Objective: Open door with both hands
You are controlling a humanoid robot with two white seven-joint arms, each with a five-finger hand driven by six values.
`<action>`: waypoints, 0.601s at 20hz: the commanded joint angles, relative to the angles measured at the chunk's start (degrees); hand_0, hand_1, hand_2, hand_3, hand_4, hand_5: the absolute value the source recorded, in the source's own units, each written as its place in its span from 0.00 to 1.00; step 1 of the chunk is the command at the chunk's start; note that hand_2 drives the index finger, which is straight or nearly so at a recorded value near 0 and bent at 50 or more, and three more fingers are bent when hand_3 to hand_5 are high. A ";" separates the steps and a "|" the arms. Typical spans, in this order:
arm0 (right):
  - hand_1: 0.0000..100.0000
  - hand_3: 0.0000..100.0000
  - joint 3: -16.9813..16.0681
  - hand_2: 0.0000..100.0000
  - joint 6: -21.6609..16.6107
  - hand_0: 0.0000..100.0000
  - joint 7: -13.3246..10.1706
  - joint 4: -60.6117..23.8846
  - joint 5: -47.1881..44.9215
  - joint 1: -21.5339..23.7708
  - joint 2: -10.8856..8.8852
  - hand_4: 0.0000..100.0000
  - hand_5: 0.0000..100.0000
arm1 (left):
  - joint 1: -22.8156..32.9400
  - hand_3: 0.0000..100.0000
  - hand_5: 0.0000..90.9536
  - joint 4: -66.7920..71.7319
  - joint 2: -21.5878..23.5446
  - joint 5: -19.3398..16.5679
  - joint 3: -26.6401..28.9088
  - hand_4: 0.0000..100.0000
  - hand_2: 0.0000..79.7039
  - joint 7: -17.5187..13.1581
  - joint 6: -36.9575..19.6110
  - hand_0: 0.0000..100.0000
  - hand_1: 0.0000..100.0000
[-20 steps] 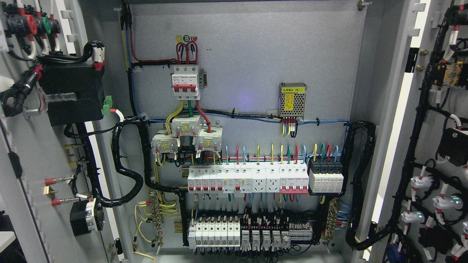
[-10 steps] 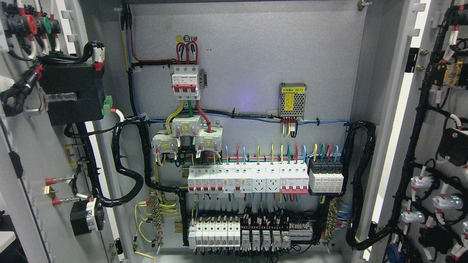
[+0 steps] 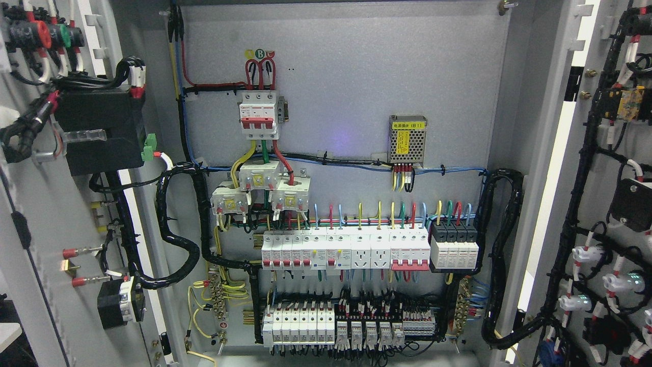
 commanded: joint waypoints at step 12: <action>0.00 0.00 -14.15 0.00 -13.99 0.00 -0.61 -0.16 4.25 18.78 -10.11 0.00 0.00 | 11.64 0.00 0.00 -44.76 0.21 -2.96 -10.23 0.03 0.00 -2.10 -2.68 0.00 0.00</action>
